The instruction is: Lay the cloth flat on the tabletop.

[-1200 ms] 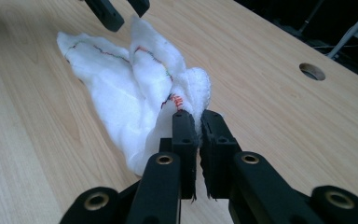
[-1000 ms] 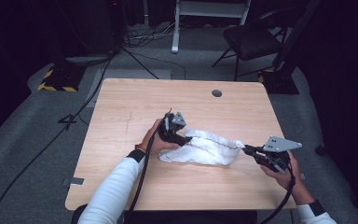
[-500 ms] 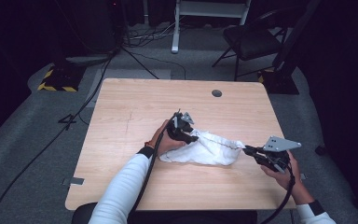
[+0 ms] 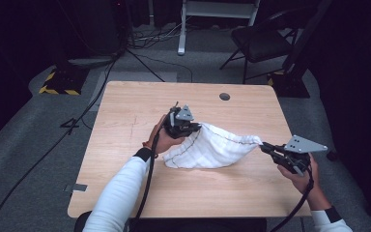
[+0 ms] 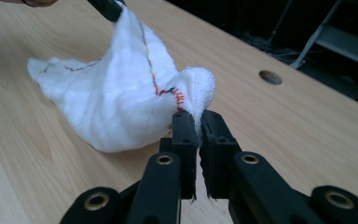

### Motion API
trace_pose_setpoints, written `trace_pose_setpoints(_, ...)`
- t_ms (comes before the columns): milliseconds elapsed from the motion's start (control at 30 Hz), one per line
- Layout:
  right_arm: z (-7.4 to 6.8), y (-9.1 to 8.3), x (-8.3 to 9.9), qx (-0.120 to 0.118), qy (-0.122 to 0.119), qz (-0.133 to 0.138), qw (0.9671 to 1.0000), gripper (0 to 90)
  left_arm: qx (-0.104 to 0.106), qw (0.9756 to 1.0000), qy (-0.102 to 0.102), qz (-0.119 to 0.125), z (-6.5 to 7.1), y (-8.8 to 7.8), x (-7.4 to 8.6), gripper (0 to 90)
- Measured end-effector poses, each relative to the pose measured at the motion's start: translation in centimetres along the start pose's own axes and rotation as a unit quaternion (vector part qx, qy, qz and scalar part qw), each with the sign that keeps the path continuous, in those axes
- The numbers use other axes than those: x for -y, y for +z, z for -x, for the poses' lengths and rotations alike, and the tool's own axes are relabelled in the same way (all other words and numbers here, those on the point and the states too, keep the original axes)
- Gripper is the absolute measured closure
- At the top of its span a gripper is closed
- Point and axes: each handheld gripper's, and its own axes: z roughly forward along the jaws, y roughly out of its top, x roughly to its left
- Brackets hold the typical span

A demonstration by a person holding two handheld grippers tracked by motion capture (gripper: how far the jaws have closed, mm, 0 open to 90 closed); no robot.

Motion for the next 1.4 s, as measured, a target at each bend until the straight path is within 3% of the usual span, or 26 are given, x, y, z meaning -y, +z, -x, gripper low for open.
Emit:
trace_pose_setpoints(33,0.0,0.0,0.0,0.0,0.0,0.0,1.0,85.4,0.0,1.0,0.0,0.0,0.0,0.0,0.0,85.3)
trace_pose_setpoints(100,0.0,-1.2,-1.2,0.007,-0.003,0.022,0.9997,85.4,-0.016,0.9995,0.015,0.023,0.6,-3.0,-1.0,85.3)
trace_pose_setpoints(167,-0.1,-1.8,-1.9,0.009,-0.007,0.037,0.9993,85.5,-0.025,0.9986,0.029,0.038,1.0,-4.8,-1.6,85.4)
trace_pose_setpoints(200,-0.2,-2.2,-2.4,0.012,-0.008,0.043,0.9989,85.5,-0.025,0.9986,0.029,0.038,1.0,-4.8,-1.6,85.4)
trace_pose_setpoints(233,-0.3,-2.7,-3.0,0.014,-0.01,0.052,0.9985,85.5,-0.038,0.9973,0.041,0.047,1.6,-6.5,-2.1,85.4)
trace_pose_setpoints(333,-0.7,-3.9,-4.3,0.02,-0.018,0.069,0.9973,85.5,-0.05,0.9953,0.055,0.063,2.7,-8.7,-2.7,85.5)
trace_pose_setpoints(367,-0.8,-4.4,-4.7,0.021,-0.018,0.074,0.9969,85.6,-0.05,0.9953,0.055,0.063,2.7,-8.7,-2.7,85.5)
trace_pose_setpoints(400,-1.0,-4.8,-5.0,0.024,-0.018,0.08,0.9964,85.5,-0.055,0.9938,0.063,0.074,3.5,-10.0,-2.9,85.5)
trace_pose_setpoints(433,-1.2,-5.2,-5.4,0.023,-0.019,0.086,0.9959,85.5,-0.055,0.9938,0.063,0.074,3.5,-10.0,-2.9,85.5)
trace_pose_setpoints(500,-1.7,-6.0,-5.9,0.023,-0.021,0.095,0.995,85.5,-0.063,0.9912,0.074,0.09,5.0,-12.0,-3.0,85.6)
trace_pose_setpoints(700,-3.7,-7.8,-7.3,0.01,-0.037,0.11,0.9932,85.5,-0.075,0.9884,0.074,0.11,7.2,-14.8,-2.7,85.5)
trace_pose_setpoints(833,-5.0,-8.1,-7.8,0.0,-0.043,0.109,0.9931,85.5,-0.091,0.987,0.06,0.119,8.9,-16.5,-2.0,85.5)
trace_pose_setpoints(1000,-6.0,-8.1,-8.0,-0.013,-0.047,0.105,0.9932,85.6,-0.096,0.9881,0.055,0.107,9.8,-16.8,-0.8,85.5)
trace_pose_setpoints(1100,-6.0,-7.1,-7.9,-0.018,-0.042,0.094,0.9945,85.5,-0.101,0.9895,0.041,0.096,9.1,-15.9,0.3,85.5)
trace_pose_setpoints(1133,-5.4,-5.7,-7.7,-0.021,-0.029,0.077,0.9964,85.5,-0.109,0.9899,0.024,0.088,7.9,-14.7,1.3,85.5)
trace_pose_setpoints(1200,-4.7,-4.2,-7.5,-0.015,-0.023,0.063,0.9976,85.5,-0.111,0.99,0.019,0.085,7.4,-14.2,1.6,85.5)
trace_pose_setpoints(1233,-4.3,-3.2,-7.4,-0.013,-0.017,0.055,0.9982,85.5,-0.128,0.9895,0.014,0.065,6.1,-12.5,2.2,85.5)
trace_pose_setpoints(1300,-3.1,-1.1,-7.2,-0.003,-0.009,0.039,0.9992,85.5,-0.134,0.9895,0.0,0.053,4.3,-10.7,2.8,85.5)
trace_pose_setpoints(1333,-2.4,0.1,-7.1,0.0,-0.001,0.031,0.9995,85.5,-0.134,0.9895,0.0,0.053,4.3,-10.7,2.8,85.5)
trace_pose_setpoints(1367,-2.4,0.1,-7.1,0.0,-0.001,0.031,0.9995,85.5,-0.137,0.9896,-0.01,0.043,3.1,-9.7,3.1,85.5)
trace_pose_setpoints(1400,-0.9,2.9,-7.0,0.012,0.008,0.006,0.9999,85.5,-0.137,0.9895,-0.019,0.042,2.2,-8.8,3.2,85.5)
